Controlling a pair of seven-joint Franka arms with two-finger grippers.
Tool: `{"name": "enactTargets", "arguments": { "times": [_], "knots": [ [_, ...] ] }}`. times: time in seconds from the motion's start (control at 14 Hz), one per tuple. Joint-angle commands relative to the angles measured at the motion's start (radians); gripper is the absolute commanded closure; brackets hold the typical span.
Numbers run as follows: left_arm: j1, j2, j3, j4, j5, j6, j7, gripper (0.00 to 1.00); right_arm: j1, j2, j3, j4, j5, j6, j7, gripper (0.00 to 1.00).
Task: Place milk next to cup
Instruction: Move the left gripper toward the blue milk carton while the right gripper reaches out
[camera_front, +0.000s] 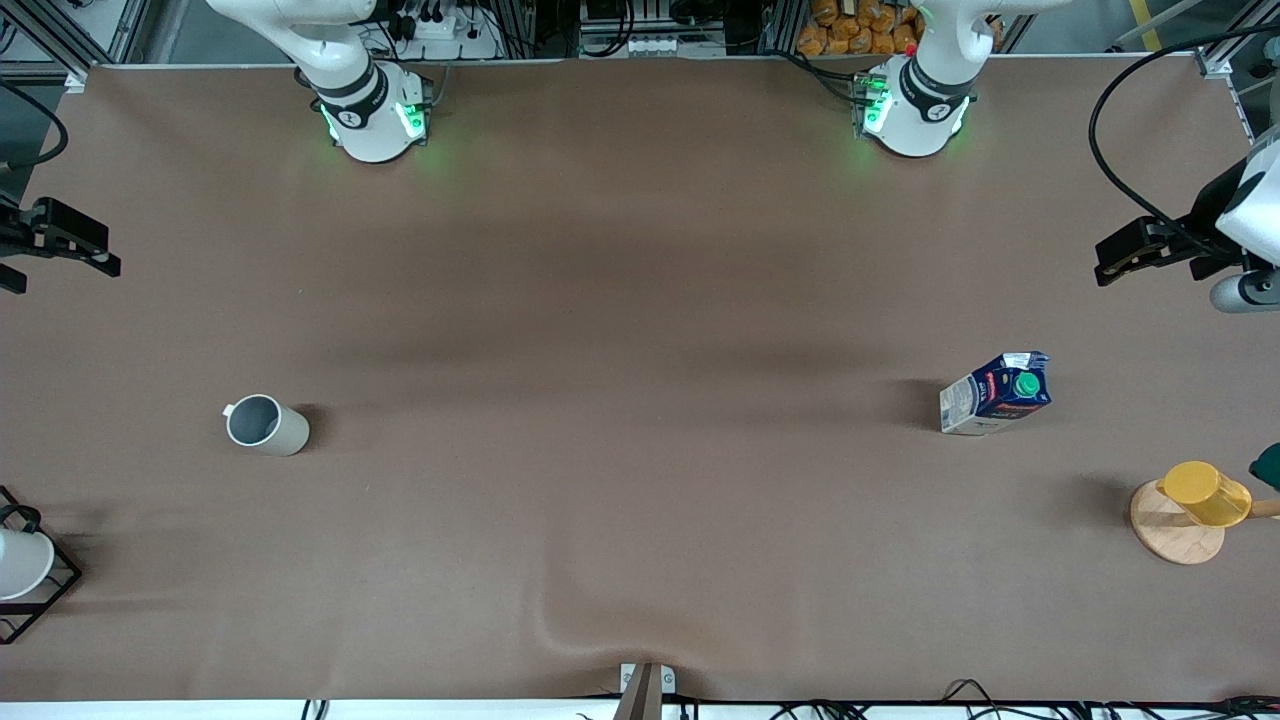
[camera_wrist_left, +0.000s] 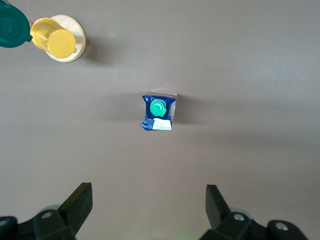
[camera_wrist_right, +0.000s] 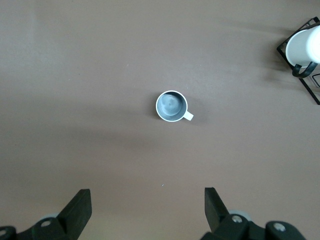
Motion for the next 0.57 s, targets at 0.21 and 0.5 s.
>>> {"name": "enactTargets", "arguments": {
  "times": [0.21,0.5],
  "knots": [
    [0.006,0.002,0.005,0.02,-0.015,-0.016,0.034,0.0,0.001,0.003,0.002,0.005,-0.008,-0.007,0.013,0.0],
    [0.006,0.06,0.01,-0.021,-0.021,-0.004,0.02,0.0,0.0,0.06,0.0,0.008,-0.008,-0.008,0.0,0.0]
  ]
}}
